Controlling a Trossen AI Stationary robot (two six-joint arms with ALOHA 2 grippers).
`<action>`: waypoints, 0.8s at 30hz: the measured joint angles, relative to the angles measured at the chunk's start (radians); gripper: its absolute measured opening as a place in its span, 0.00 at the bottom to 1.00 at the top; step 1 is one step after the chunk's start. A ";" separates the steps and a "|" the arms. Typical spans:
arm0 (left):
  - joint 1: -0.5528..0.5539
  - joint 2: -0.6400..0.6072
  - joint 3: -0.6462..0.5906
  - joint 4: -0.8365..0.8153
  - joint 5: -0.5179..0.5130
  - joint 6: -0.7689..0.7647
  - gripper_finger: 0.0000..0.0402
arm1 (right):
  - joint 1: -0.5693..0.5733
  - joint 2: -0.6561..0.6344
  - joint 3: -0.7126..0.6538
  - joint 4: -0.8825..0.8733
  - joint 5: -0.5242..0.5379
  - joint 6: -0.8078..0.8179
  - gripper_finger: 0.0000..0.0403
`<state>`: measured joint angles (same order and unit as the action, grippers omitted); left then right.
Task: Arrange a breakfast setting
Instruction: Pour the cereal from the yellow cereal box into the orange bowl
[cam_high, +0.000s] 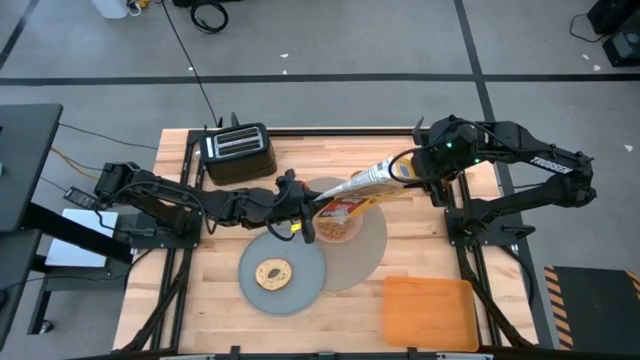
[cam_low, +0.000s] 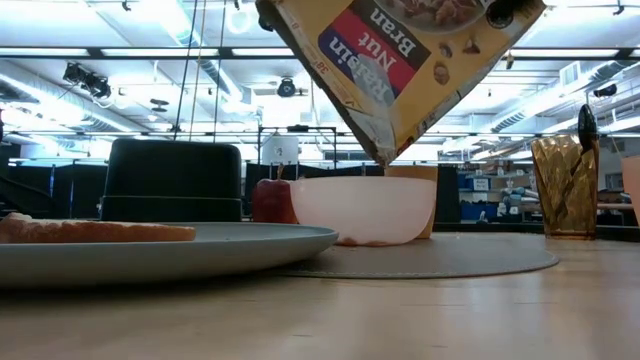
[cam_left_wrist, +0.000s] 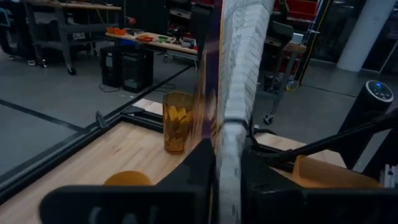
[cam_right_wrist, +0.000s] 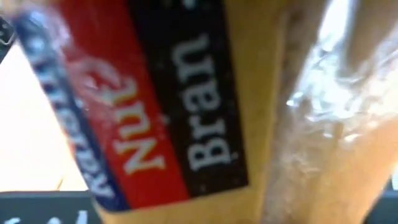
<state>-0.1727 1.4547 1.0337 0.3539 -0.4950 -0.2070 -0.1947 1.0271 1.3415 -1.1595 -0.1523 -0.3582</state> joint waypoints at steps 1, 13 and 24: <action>0.001 0.000 0.000 0.000 -0.002 0.002 0.11 | 0.000 0.001 0.000 0.002 0.001 0.005 0.39; -0.005 -0.088 0.000 -0.003 -0.026 0.066 0.42 | 0.000 -0.048 0.000 -0.030 -0.001 0.055 0.39; -0.002 -0.112 0.000 -0.013 -0.050 0.062 0.44 | -0.004 -0.053 -0.013 -0.065 0.030 0.051 0.39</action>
<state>-0.1749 1.3428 1.0340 0.3404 -0.5447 -0.1445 -0.1986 0.9741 1.3283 -1.2244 -0.1219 -0.3076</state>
